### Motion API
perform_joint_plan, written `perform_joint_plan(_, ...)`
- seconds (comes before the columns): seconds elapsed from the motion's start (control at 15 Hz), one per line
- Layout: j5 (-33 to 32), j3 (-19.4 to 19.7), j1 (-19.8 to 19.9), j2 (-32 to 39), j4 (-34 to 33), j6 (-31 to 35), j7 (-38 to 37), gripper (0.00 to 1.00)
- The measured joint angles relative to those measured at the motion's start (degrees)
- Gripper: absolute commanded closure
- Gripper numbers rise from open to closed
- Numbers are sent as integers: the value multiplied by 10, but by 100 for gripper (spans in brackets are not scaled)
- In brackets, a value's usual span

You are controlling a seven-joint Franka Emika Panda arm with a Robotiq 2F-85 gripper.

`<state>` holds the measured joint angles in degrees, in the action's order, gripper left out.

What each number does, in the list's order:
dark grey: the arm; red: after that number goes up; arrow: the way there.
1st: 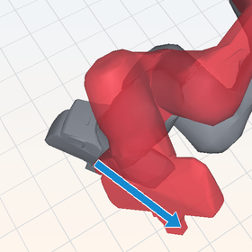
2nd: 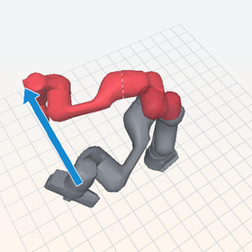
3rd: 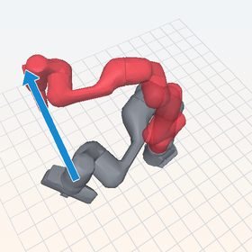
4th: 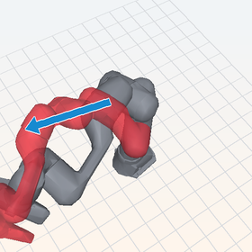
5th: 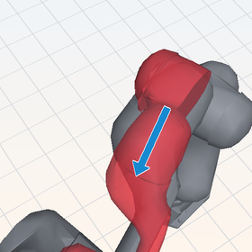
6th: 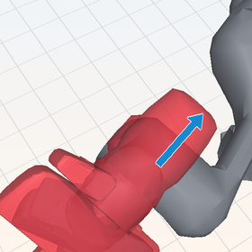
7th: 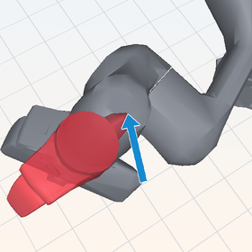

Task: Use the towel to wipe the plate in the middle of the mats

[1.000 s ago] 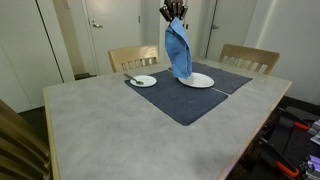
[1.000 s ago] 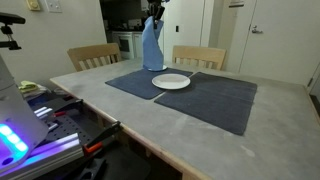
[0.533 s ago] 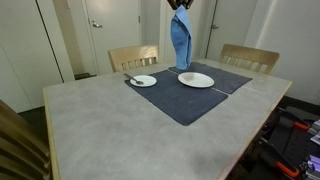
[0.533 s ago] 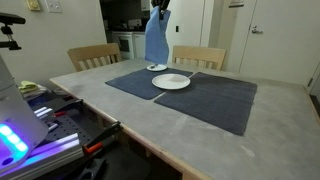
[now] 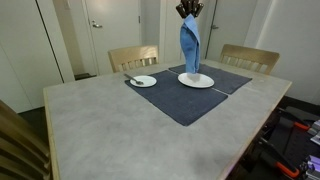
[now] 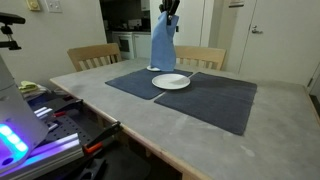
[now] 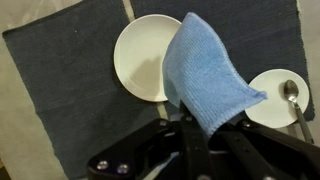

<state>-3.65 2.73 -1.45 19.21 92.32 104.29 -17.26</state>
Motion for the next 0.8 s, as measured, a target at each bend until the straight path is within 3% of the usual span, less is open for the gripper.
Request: perform_joint_plan(0.8,54,7,17,32,143,198,-1,98)
